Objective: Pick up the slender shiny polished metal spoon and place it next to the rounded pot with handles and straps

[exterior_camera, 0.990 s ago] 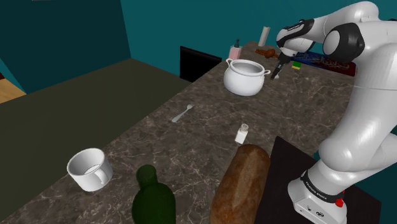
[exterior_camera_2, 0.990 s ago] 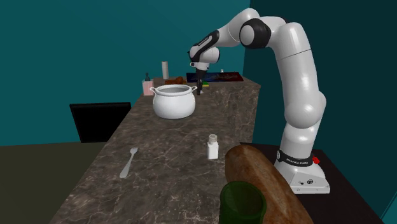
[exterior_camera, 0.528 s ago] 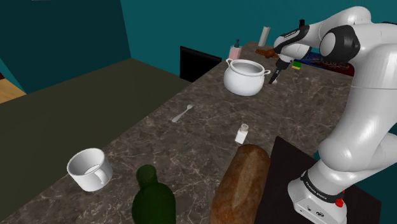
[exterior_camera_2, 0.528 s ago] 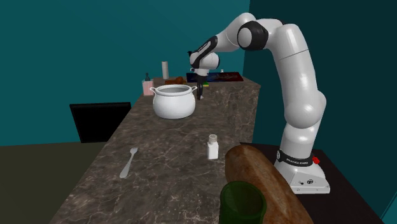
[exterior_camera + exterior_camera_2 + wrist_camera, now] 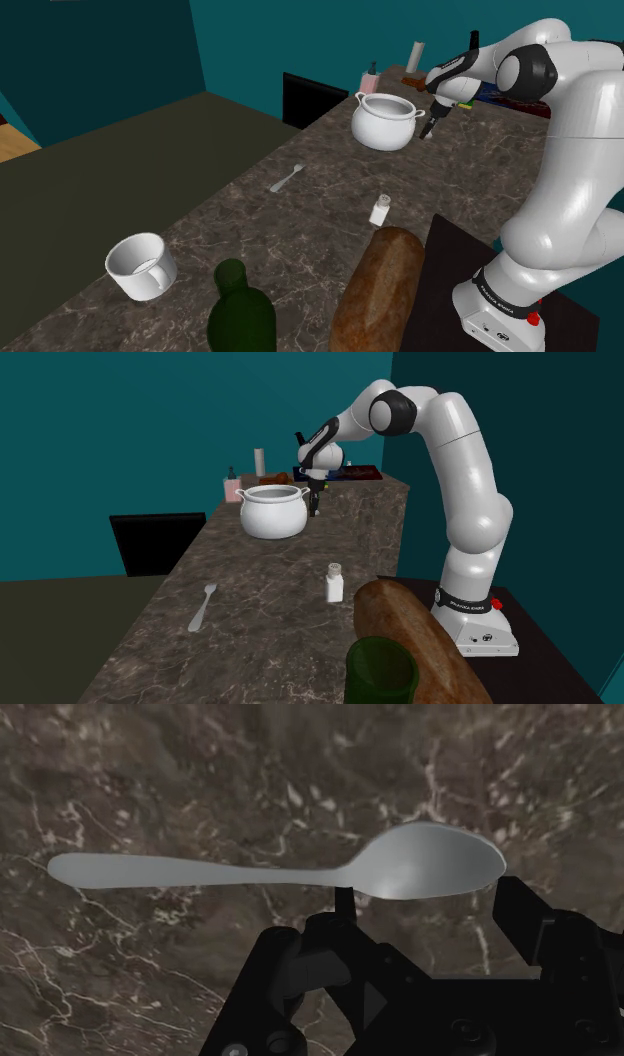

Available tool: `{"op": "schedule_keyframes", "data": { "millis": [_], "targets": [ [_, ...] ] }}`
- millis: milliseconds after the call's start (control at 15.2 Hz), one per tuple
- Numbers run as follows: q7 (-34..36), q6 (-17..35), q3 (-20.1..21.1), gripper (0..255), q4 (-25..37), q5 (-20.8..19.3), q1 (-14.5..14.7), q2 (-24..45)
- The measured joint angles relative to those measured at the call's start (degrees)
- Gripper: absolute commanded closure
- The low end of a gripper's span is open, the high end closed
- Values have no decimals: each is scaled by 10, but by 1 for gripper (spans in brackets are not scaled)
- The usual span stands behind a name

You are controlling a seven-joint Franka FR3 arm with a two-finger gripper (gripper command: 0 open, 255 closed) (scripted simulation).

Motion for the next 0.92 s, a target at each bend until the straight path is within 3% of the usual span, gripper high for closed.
{"op": "schedule_keyframes", "data": {
  "millis": [330, 396, 924],
  "targets": [
    [0, 1, 0, 255, 0, 0, 0, 1],
    [0, 1, 0, 0, 0, 0, 0, 1],
    [3, -14, -4, 0, 1, -6, 1, -13]
  ]
}}
